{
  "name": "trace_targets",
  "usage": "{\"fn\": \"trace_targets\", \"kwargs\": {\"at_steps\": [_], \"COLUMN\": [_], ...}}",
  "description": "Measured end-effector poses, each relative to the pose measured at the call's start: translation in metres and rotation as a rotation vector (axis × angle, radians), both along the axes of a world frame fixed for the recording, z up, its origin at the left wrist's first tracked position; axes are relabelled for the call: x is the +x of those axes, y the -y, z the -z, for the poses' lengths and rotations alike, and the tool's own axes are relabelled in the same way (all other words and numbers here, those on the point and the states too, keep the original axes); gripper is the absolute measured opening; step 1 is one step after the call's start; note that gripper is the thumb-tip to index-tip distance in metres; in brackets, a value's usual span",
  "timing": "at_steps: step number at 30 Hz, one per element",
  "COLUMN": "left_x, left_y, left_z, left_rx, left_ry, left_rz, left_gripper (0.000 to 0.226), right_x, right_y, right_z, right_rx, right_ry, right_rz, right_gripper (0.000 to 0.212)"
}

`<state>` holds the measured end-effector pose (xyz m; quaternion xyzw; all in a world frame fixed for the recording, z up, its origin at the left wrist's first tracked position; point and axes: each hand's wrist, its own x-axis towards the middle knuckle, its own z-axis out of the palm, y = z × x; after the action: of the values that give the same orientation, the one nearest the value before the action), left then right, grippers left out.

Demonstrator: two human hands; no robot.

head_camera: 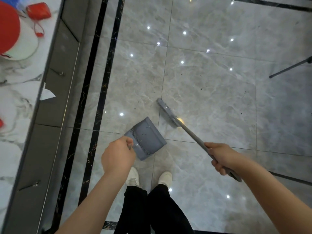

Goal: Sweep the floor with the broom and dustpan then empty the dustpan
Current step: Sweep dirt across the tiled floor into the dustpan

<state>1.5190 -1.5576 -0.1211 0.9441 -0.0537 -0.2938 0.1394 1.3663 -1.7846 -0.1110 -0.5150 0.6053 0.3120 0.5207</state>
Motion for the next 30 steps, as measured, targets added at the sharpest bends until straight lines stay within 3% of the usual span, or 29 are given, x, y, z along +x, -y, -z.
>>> {"fn": "trace_targets", "kwargs": {"at_steps": [4, 7, 10, 16, 20, 24, 30], "left_x": [0.001, 0.002, 0.002, 0.011, 0.028, 0.053, 0.096], "left_y": [-0.003, -0.004, -0.006, -0.023, -0.049, -0.086, -0.132], "left_z": [0.001, 0.001, 0.001, -0.014, -0.021, -0.024, -0.022], "left_rx": [0.011, 0.014, 0.010, 0.019, -0.023, -0.094, -0.147], "left_ry": [0.003, 0.001, -0.020, -0.055, -0.054, -0.054, -0.074], "left_rz": [0.008, 0.023, 0.045, 0.026, -0.037, -0.150, -0.258], "left_gripper": [0.024, 0.025, 0.026, 0.028, 0.029, 0.027, 0.023], "right_x": [0.009, -0.004, -0.016, 0.007, 0.045, 0.087, 0.134], "right_y": [-0.029, -0.031, -0.021, -0.016, -0.026, -0.047, -0.082], "right_z": [0.015, 0.008, -0.003, -0.019, -0.018, -0.003, 0.034], "right_rx": [0.165, 0.351, 0.406, 0.262, 0.074, -0.109, -0.261], "right_ry": [-0.024, -0.025, -0.001, 0.059, 0.119, 0.159, 0.181], "right_rz": [0.007, 0.208, 0.332, 0.359, 0.249, 0.103, 0.053], "right_gripper": [0.037, 0.029, 0.031, 0.034, 0.040, 0.044, 0.048]}}
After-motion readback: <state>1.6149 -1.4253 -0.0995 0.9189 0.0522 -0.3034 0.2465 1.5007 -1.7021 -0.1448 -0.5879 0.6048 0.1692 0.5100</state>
